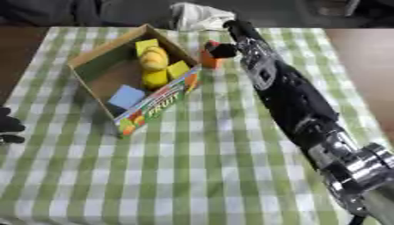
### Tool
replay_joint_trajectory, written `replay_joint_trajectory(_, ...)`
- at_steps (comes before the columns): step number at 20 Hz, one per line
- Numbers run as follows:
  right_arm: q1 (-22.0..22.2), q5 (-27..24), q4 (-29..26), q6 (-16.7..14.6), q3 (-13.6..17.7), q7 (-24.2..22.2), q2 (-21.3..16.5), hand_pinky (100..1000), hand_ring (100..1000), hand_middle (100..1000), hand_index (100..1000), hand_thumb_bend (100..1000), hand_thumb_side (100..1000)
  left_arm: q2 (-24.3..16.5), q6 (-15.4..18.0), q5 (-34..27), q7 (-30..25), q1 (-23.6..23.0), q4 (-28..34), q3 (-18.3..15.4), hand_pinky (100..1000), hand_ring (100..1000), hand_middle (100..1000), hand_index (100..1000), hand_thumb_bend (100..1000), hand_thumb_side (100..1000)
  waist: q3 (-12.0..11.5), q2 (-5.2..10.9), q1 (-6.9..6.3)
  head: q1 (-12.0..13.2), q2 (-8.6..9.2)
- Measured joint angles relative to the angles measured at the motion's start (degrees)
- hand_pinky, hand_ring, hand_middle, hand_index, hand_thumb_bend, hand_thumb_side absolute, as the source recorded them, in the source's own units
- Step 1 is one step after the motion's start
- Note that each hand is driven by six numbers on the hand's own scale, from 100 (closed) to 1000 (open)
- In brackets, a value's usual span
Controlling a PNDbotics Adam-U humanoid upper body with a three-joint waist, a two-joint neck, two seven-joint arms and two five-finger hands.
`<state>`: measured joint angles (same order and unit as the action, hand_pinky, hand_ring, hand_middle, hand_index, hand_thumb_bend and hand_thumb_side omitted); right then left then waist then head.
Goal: Pick up objects on the table and place them in the box.
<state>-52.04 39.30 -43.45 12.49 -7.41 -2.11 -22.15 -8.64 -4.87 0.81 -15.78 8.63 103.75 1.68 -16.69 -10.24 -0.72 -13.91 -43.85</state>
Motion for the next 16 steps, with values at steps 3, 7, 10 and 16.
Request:
replay_joint_trajectory(3, -0.76, 2.9, 4.65, -2.8, 1.23, 2.2, 0.85, 873, 1000, 882, 939, 331, 437, 0.0, 0.07, 0.04, -0.06, 0.0, 0.0, 0.14, 648, 691, 617, 783, 140, 698, -0.26, -0.03, -0.25, -0.34, 0.0)
replay_joint_trajectory(7, -1.39, 6.62, 9.19, -5.35, 2.78, 5.25, 1.49, 875, 1000, 890, 941, 346, 440, 0.0, 0.1, 0.06, -0.08, 0.0, 0.0, 0.22, 648, 691, 617, 783, 140, 698, -0.38, -0.05, -0.59, -0.98, 0.0)
replay_joint_trajectory(10, -1.53, 8.97, 10.84, -6.02, 3.56, 6.67, 2.02, 874, 1000, 890, 942, 346, 446, 0.0, 0.14, 0.06, -0.1, 0.0, 0.0, 0.23, 648, 691, 617, 783, 140, 697, -0.55, -0.06, -0.63, -1.55, 0.0)
replay_joint_trajectory(16, -1.88, 10.72, 11.61, -6.29, 4.23, 8.31, 2.7, 872, 1000, 886, 941, 339, 461, 0.0, 0.24, 0.06, -0.18, 0.0, 0.0, 0.23, 647, 691, 616, 782, 139, 698, -0.79, -0.2, -0.78, -2.39, 0.0)
